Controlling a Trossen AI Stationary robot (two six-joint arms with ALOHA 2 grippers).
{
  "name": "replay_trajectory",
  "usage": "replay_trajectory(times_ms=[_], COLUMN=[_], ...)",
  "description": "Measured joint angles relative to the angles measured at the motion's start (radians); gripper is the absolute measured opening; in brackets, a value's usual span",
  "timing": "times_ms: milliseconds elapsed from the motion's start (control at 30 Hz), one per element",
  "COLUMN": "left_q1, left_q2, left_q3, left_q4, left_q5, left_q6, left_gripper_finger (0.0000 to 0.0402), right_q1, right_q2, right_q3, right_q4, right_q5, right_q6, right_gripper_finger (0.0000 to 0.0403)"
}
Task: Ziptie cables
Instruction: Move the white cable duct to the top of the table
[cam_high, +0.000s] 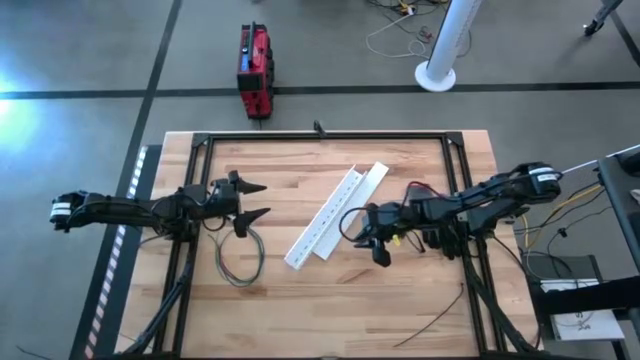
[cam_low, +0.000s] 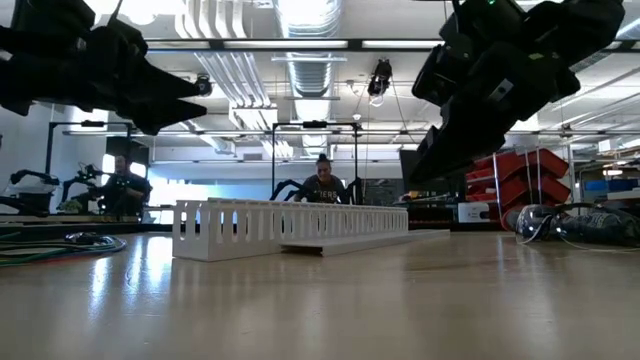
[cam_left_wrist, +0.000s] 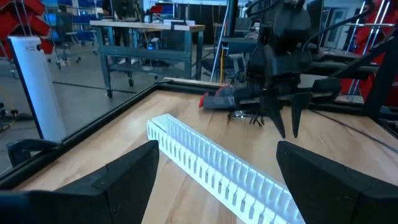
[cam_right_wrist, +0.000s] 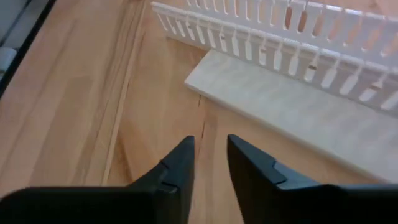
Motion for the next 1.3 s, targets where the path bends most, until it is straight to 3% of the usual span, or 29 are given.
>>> replay_trajectory(times_ms=[233, 500, 933, 1100, 1300], left_q1=[0.000, 0.000, 0.000, -0.004, -0.053], left_q2=[0.003, 0.007, 0.116, 0.170, 0.266], left_q3=[0.000, 0.000, 0.000, -0.001, -0.001], left_q4=[0.001, 0.002, 0.000, 0.035, 0.151], left_q5=[0.000, 0.015, 0.017, 0.018, 0.003], left_q6=[-0.023, -0.122, -0.233, -0.278, -0.298], left_gripper_finger=[0.0311, 0.0311, 0.0311, 0.0311, 0.0311], right_q1=[0.016, 0.029, 0.028, 0.031, 0.059], right_q2=[0.005, 0.026, 0.213, 0.172, 0.035], right_q3=[0.003, 0.000, 0.092, 0.156, 0.165], right_q4=[-0.004, -0.019, -0.027, -0.205, -0.315], right_q5=[0.000, 0.000, 0.000, 0.001, 0.016], right_q6=[-0.085, -0.105, -0.146, -0.146, -0.152], right_gripper_finger=[0.0003, 0.0007, 0.0008, 0.0007, 0.0002])
